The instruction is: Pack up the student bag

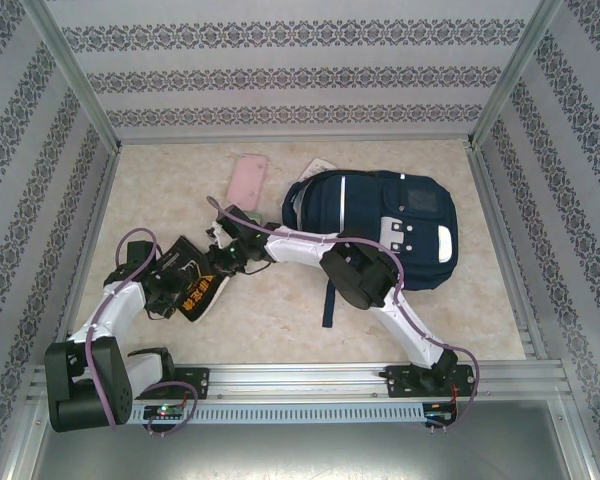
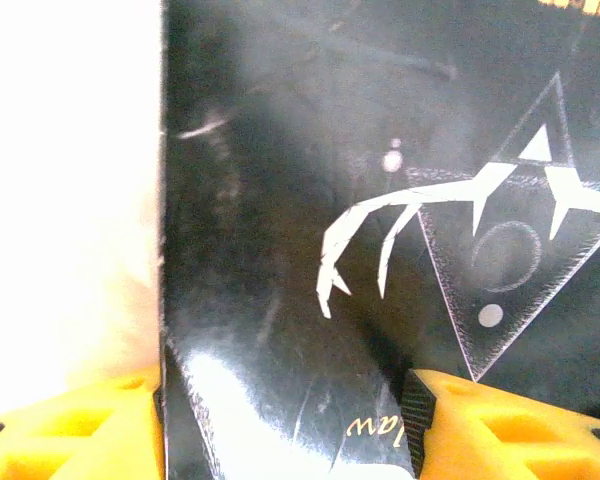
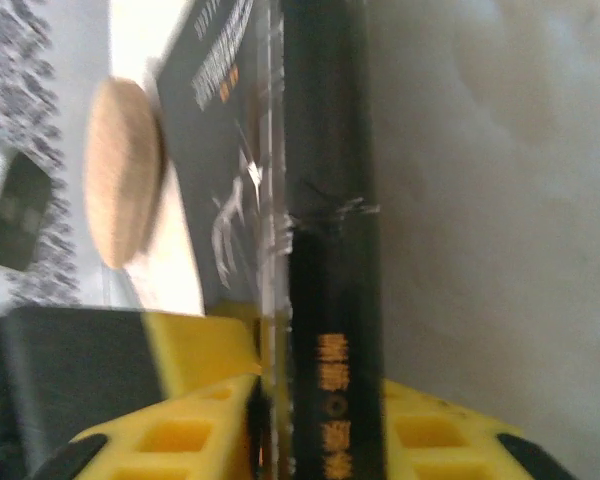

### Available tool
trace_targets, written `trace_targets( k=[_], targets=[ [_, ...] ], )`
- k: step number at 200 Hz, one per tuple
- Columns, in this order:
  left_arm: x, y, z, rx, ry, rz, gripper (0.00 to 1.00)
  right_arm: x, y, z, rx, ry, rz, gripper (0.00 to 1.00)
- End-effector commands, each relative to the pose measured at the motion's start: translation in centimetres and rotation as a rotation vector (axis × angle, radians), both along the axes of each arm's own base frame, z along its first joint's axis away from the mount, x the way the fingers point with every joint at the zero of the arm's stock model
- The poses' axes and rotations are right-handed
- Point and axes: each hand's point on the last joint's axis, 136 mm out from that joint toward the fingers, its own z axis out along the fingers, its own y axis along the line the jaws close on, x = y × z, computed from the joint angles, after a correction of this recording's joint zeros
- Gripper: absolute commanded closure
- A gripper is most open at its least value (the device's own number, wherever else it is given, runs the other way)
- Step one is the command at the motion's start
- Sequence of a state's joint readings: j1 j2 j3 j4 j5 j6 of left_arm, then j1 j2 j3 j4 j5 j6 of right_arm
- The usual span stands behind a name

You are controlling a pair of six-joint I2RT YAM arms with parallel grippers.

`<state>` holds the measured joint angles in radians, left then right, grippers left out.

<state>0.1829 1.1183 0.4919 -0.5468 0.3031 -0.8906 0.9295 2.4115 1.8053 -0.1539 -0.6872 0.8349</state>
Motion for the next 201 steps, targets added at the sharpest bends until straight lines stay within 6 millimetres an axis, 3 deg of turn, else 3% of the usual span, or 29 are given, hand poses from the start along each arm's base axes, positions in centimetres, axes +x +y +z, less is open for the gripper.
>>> trace_targets(
  k=[1, 38, 80, 138, 154, 177, 201],
  targets=[
    [1.5, -1.6, 1.3, -0.064, -0.090, -0.055, 0.40, -4.3, -0.3, 0.1, -0.034, 0.004, 0.107, 0.80],
    [1.9, -1.8, 2.4, -0.067, -0.116, -0.068, 0.39, -3.2, -0.6, 2.6, 0.024, -0.021, 0.080, 1.00],
    [3.9, -2.0, 7.7, -0.067, -0.256, -0.095, 0.28, 0.0, -1.7, 8.8, 0.133, -0.085, 0.000, 1.00],
    [9.8, -4.1, 17.1, -0.237, -0.599, -0.125, 0.17, 5.3, -6.7, 16.1, 0.228, -0.172, -0.168, 1.00],
    [11.3, -4.7, 19.2, -0.300, -0.687, -0.129, 0.10, 6.5, -8.0, 18.0, 0.264, -0.186, -0.216, 1.00],
    [13.2, -5.3, 21.6, -0.350, -0.790, -0.141, 0.06, 8.1, -9.5, 20.6, 0.354, -0.158, -0.281, 1.00],
    [14.7, -6.4, 22.7, -0.368, -0.824, -0.174, 0.06, 9.1, -10.4, 22.8, 0.447, -0.130, -0.322, 1.00]
  ],
)
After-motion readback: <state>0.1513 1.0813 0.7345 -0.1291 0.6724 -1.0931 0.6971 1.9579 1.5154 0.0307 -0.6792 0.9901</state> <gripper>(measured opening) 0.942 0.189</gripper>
